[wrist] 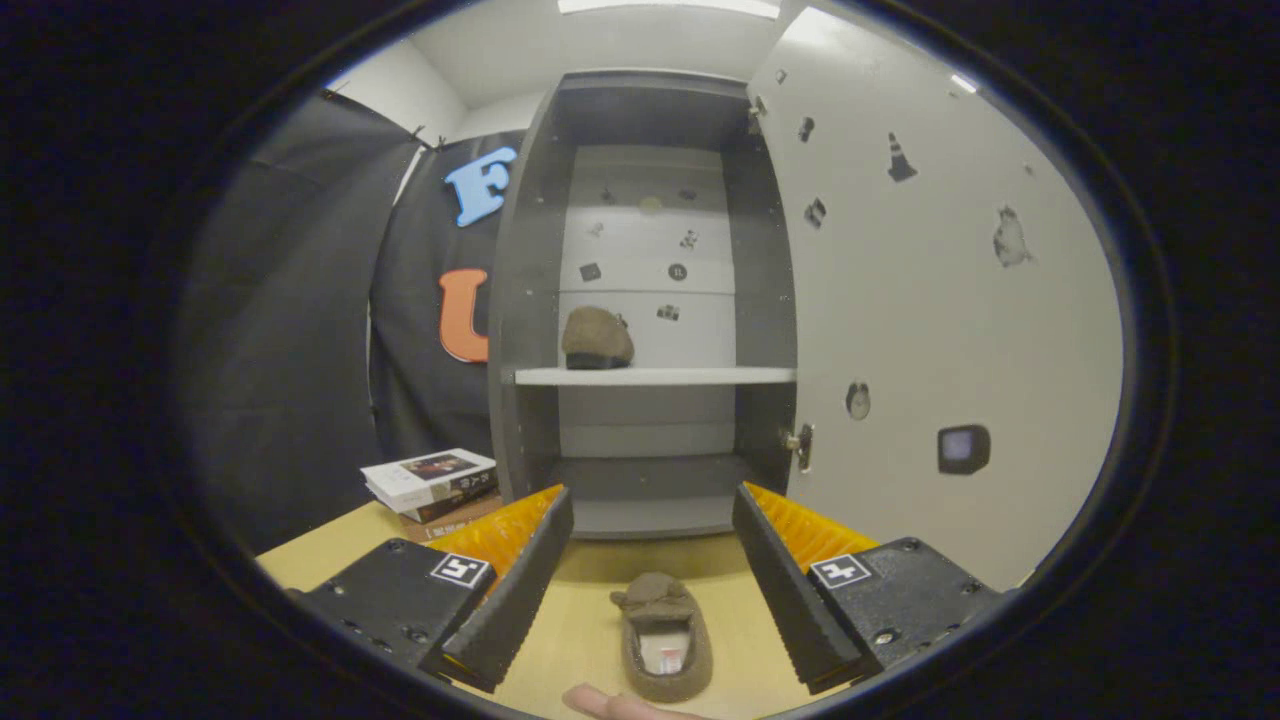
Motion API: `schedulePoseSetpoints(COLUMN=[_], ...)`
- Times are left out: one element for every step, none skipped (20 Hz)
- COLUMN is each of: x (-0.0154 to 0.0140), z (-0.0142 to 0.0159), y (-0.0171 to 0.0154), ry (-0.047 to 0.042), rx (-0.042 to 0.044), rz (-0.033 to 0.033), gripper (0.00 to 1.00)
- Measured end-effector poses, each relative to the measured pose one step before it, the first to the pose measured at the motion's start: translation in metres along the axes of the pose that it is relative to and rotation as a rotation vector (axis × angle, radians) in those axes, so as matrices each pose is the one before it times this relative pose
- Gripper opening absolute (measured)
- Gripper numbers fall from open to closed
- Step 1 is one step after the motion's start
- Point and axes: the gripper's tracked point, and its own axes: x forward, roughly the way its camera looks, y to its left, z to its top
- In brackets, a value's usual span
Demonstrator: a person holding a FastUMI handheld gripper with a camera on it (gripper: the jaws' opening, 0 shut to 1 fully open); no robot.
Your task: Open the shoe cabinet door, grab the shoes and put them into the shoe cabinet, then close the shoe cabinet door.
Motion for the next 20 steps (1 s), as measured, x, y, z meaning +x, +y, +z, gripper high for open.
schedulePoseSetpoints(x=[0.00765, 0.00779, 0.00643, 0.00818, 0.00678, 0.00624, 0.00510, 0.00461, 0.00576, 0.00536, 0.00447, 0.00318, 0.00138, 0.00028, 0.00238, 0.00190, 0.00202, 0.00207, 0.00396, 0.00639], z=[-0.02175, -0.02174, -0.02000, -0.01678, -0.01246, -0.01197, -0.01231, -0.01150, -0.00987, -0.00912, -0.00612, 0.00063, 0.00014, -0.00117, -0.00278, -0.00463, -0.00452, -0.00654, -0.00465, -0.00168], y=[0.00163, 0.00223, 0.00255, 0.00227, 0.00424, 0.00320, 0.00483, 0.00354, 0.00070, 0.00000, -0.00185, -0.00425, -0.00147, -0.00353, -0.00378, -0.00174, -0.00062, 0.00098, 0.00215, 0.00022], ry=[0.03497, 0.03939, 0.04500, 0.03528, 0.03152, 0.02841, 0.02948, 0.03070, 0.02699, 0.02941, 0.01912, -0.00382, -0.00001, 0.00705, 0.02381, 0.03623, 0.04136, 0.05345, 0.04969, 0.02372], rx=[0.00825, -0.00078, -0.00474, -0.00879, -0.00509, -0.00362, 0.00438, 0.00927, 0.01034, 0.00720, -0.00047, -0.01359, -0.00228, -0.00279, -0.00634, -0.01558, -0.00793, -0.00157, 0.01222, 0.03857], rz=[-0.00696, -0.00023, 0.00041, 0.00373, 0.00581, 0.00779, 0.01296, 0.01041, 0.00294, -0.00478, -0.01447, -0.02274, -0.01134, -0.01871, -0.02051, -0.00857, -0.00104, 0.00803, 0.02782, 0.01616], gripper=[1.00, 1.00, 1.00, 1.00, 1.00, 1.00, 0.99, 0.97, 0.94, 0.92, 0.88, 0.87, 0.86, 0.84, 0.79, 0.75, 0.70, 0.66, 0.65, 0.64])
